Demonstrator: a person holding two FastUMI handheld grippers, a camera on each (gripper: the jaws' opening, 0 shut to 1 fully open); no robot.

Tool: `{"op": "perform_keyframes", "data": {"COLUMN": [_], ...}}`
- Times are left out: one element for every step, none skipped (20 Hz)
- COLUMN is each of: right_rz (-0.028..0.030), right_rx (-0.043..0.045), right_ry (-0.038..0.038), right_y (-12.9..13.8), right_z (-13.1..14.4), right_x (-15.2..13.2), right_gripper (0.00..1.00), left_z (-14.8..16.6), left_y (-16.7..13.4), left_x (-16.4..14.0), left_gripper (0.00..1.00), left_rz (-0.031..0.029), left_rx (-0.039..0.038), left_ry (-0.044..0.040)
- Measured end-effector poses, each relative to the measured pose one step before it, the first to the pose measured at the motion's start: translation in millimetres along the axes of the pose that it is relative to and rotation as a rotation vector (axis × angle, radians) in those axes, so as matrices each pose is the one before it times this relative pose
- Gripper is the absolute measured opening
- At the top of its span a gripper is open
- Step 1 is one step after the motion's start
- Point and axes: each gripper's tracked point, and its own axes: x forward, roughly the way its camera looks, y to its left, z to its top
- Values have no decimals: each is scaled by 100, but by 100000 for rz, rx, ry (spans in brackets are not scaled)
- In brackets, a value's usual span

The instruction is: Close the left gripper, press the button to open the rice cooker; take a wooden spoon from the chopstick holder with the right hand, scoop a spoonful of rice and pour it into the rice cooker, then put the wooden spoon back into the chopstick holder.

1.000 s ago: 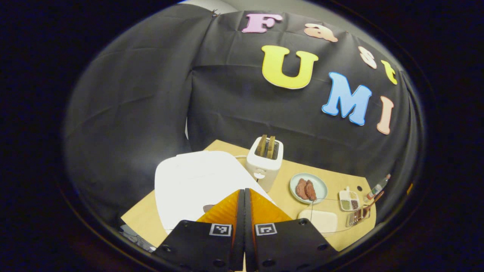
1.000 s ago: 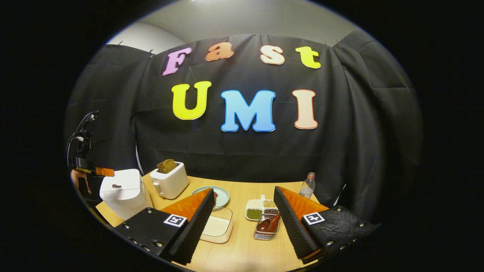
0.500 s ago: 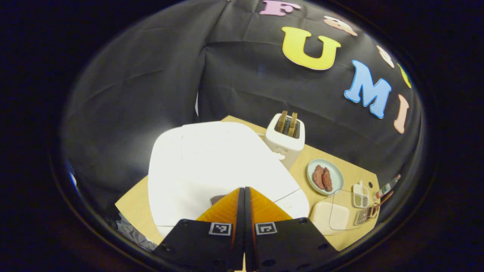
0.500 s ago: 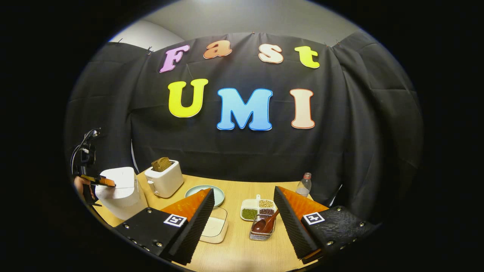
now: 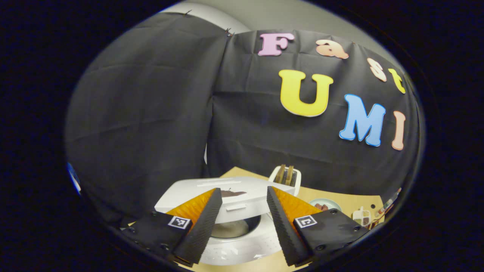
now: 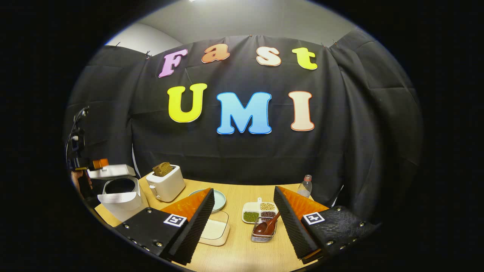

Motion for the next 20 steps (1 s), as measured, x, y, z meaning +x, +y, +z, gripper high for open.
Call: {"op": "perform_keyframes", "data": {"right_rz": [55, 199, -43, -147, -79, -254, -485, -608, -551, -617, -587, -871, -1048, -1285, -1386, -1172, -1289, -641, -874, -1137], "right_rx": [325, 280, 112, 368, 804, 925, 646, 290, 112, 45, 7, -21, 159, 236, 408, 663, 615, 646, 751, 393], "right_ry": [-576, -616, -623, -634, -563, -475, -315, -221, -264, -281, -418, -447, -222, 148, 765, 687, 199, 80, 840, 901], "right_y": [-126, -24, -147, -223, -240, -288, -294, -429, -334, -406, -436, -547, -621, -746, -784, -741, -753, -652, -635, -779], "right_z": [169, 177, 177, 171, 168, 94, 157, -58, 167, -3, 79, -43, -10, -231, -293, -300, -205, -220, -379, -515], "right_x": [-27, -88, -25, 31, -62, -49, -30, 1, -2, -76, 60, -21, 162, 119, 250, 192, 218, 244, 321, 538], "right_gripper": [92, 96, 96, 96, 96, 96, 96, 92, 92, 92, 96, 96, 96, 96, 92, 96, 96, 96, 96, 96], "left_z": [1656, 1505, 1271, 1069, 1017, 252, 98, -153, -184, -124, -127, -281, -179, -369, -130, -338, -241, -365, -249, -333], "left_y": [-1040, -1090, -818, -296, -603, -1174, -975, -1052, -870, -990, -810, -790, -822, -825, -760, -829, -778, -771, -654, -604], "left_x": [-1020, -1086, -972, -1407, -941, -1126, -823, -615, -336, -546, -450, -242, -261, -312, -307, -200, -143, -17, -9, -59], "left_gripper": [95, 95, 96, 97, 97, 98, 98, 97, 97, 97, 96, 97, 97, 97, 97, 97, 97, 97, 96, 98], "left_rz": [-2331, -2168, -1503, 1112, -391, -1530, -1394, -1875, -1658, -1583, -1041, -1122, -1203, -1262, -1375, -1591, -1567, -1622, -1201, -1054], "left_rx": [570, -327, -7, 141, 222, 90, 387, 307, -3, -271, -424, -158, -95, -71, -54, 484, 765, 959, 875, 441], "left_ry": [-4723, -5044, -4432, -4722, -3679, -2204, -724, -55, 4, -269, -469, -30, 307, 311, -58, 520, 769, 1142, 660, 721]}}
